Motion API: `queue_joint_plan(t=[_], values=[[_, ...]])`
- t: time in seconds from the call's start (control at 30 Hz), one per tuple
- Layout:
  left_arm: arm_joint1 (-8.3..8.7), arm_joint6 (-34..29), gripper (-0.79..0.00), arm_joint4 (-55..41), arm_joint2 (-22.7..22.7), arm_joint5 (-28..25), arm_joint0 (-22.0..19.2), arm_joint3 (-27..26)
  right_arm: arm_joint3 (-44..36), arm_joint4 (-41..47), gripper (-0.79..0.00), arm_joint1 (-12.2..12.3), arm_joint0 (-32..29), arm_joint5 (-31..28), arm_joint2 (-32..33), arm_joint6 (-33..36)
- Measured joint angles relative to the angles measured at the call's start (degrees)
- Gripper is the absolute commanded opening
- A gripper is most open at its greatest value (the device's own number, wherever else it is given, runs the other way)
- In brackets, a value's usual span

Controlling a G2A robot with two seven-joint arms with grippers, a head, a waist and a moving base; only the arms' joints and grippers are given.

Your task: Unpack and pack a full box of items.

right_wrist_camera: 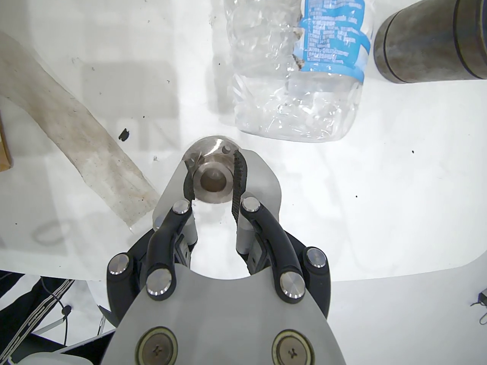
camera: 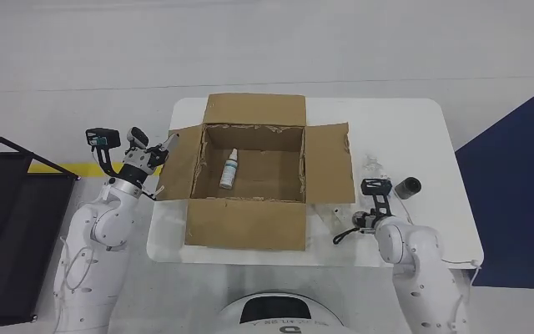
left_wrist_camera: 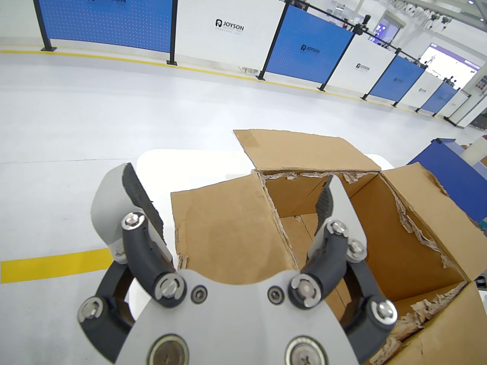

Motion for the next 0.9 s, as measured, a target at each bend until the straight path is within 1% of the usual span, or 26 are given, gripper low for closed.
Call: queue_joint_plan(t=[0.1,0.17,0.23,0.27,0.3,0.33,0.37,0.4,0.43,0.47,0.5,0.53,0.57,0.6,0.67,0.73,0.8,0.9], values=[[0.0,0.0,0.0,0.0,0.0,0.0,0.0,0.0,-0.9,-1.0,-0.4,0.0,-0.3,0.8,0.1,1.4],[0.0,0.0,0.0,0.0,0.0,0.0,0.0,0.0,-2.7,-1.7,-0.397,0.0,-0.8,1.4,0.1,1.8],[0.0,0.0,0.0,0.0,0.0,0.0,0.0,0.0,-5.8,-2.1,-0.394,0.0,-2.2,2.4,0.2,0.2],[0.0,0.0,0.0,0.0,0.0,0.0,0.0,0.0,-8.4,-2.4,-0.369,-0.1,-3.7,3.4,0.5,-1.4],[0.0,0.0,0.0,0.0,0.0,0.0,0.0,0.0,-10.5,-2.8,-0.259,-0.1,-5.1,4.3,0.9,-2.7],[0.0,0.0,0.0,0.0,0.0,0.0,0.0,0.0,-12.5,-3.3,-0.086,-0.2,-6.5,5.4,1.2,-3.9],[0.0,0.0,0.0,0.0,0.0,0.0,0.0,0.0,-15.2,-4.4,-0.046,-0.2,-8.5,7.0,1.6,-5.5],[0.0,0.0,0.0,0.0,0.0,0.0,0.0,0.0,-17.4,-5.2,-0.055,-0.3,-10.0,8.2,1.7,-6.8],[0.0,0.0,0.0,0.0,0.0,0.0,0.0,0.0,-19.3,-5.8,-0.095,-0.4,-11.2,9.3,1.8,-8.6],[0.0,0.0,0.0,0.0,0.0,0.0,0.0,0.0,-20.8,-6.1,-0.129,-0.5,-12.1,10.5,1.6,-12.2],[0.0,0.0,0.0,0.0,0.0,0.0,0.0,0.0,-20.8,-6.1,-0.268,-0.6,-12.3,11.1,1.1,-15.9],[0.0,0.0,0.0,0.0,0.0,0.0,0.0,0.0,-20.4,-5.9,-0.246,-0.7,-12.4,11.1,0.5,-20.1],[0.0,0.0,0.0,0.0,0.0,0.0,0.0,0.0,-19.9,-5.5,-0.222,-0.7,-12.3,10.3,-0.6,-26.2],[0.0,0.0,0.0,0.0,0.0,0.0,0.0,0.0,-19.8,-5.2,-0.32,-0.7,-12.1,9.0,-1.4,-30.5],[0.0,0.0,0.0,0.0,0.0,0.0,0.0,0.0,-19.8,-5.6,-0.317,-0.6,-11.0,4.5,-2.9,-37.2],[0.0,0.0,0.0,0.0,0.0,0.0,0.0,0.0,-19.9,-6.0,-0.314,-0.5,-8.2,0.0,-4.0,-38.2],[0.0,0.0,0.0,0.0,0.0,0.0,0.0,0.0,-19.9,-5.9,-0.32,-0.3,-3.2,-5.7,-5.8,-34.6],[0.0,0.0,0.0,0.0,0.0,0.0,0.0,0.0,-19.8,-5.8,-0.296,-0.4,5.0,-11.6,-9.4,-27.5]])
